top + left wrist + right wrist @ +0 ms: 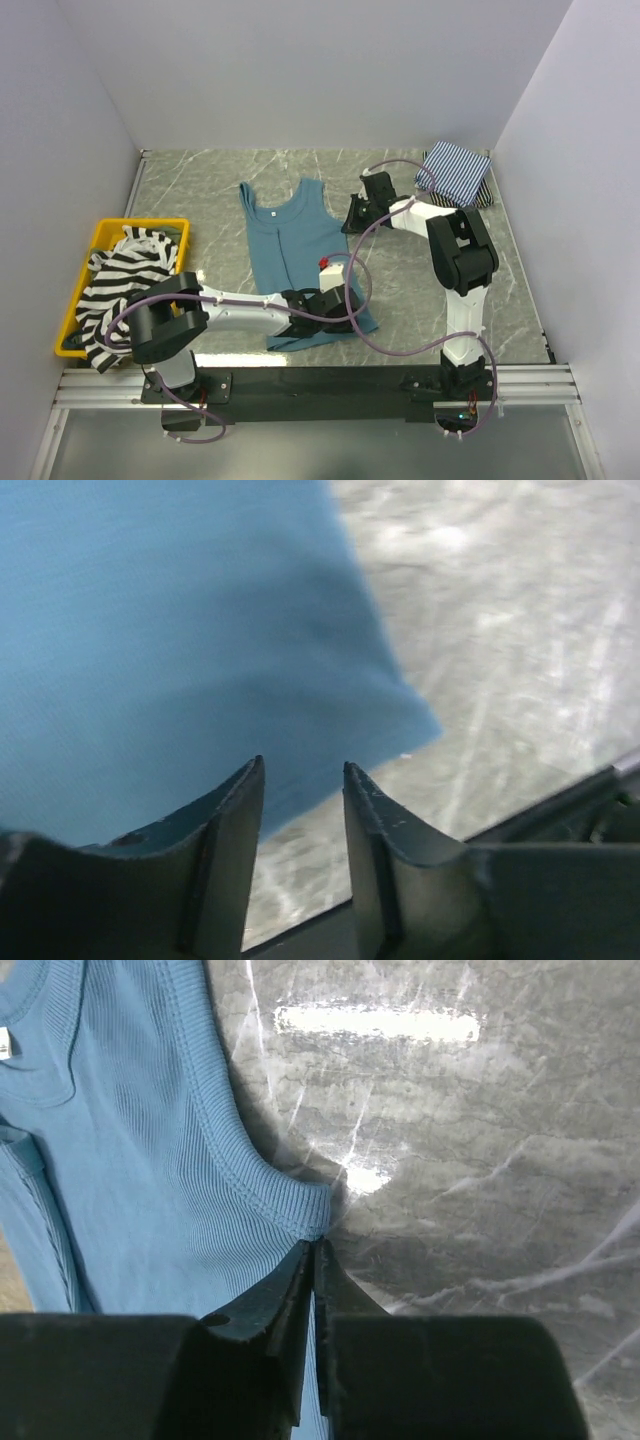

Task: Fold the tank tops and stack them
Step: Fold the tank top

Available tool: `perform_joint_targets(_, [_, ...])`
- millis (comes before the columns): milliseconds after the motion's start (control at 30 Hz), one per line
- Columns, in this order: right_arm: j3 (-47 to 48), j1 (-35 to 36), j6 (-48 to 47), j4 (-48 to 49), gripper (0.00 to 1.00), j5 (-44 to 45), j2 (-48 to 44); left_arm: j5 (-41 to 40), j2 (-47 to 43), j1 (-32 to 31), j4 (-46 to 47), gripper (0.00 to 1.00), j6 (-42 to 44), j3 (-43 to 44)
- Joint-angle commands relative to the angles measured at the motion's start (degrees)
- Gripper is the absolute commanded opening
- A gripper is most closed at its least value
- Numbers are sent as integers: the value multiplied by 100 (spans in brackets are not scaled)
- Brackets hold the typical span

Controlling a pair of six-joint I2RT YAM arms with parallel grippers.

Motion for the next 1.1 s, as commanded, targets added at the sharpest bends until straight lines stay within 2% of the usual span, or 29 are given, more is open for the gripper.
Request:
perform_joint_targets(0, [-13,-62,110,284,9,-95,13,189,-23,-135,722,45,438,224])
perform_joint_targets(100, [-224,-150,180,425,6,-280,-84,365,170,-240,1108,46,693,391])
perform_joint_targets(267, [-488,-247,215,557,5,-420,-233,235,591,-433,978,49,826,934])
perform_joint_targets(333, [-602,-308,259,645,5,-535,-277,50,741,-487,784,49,747,1102])
perform_joint_targets(567, [-761,-370,312,768,3,-667,-330,-1689,1523,-811,-1359,47,114,2341])
perform_joint_targets(767, [-813,-370,338,786,2,-693,-330,-1937,1954,-961,-1923,45,44,2860])
perform_joint_targets(1067, [-893,-397,365,786,1,-728,-330,-1920,2130,-1058,-1976,39,26,2931])
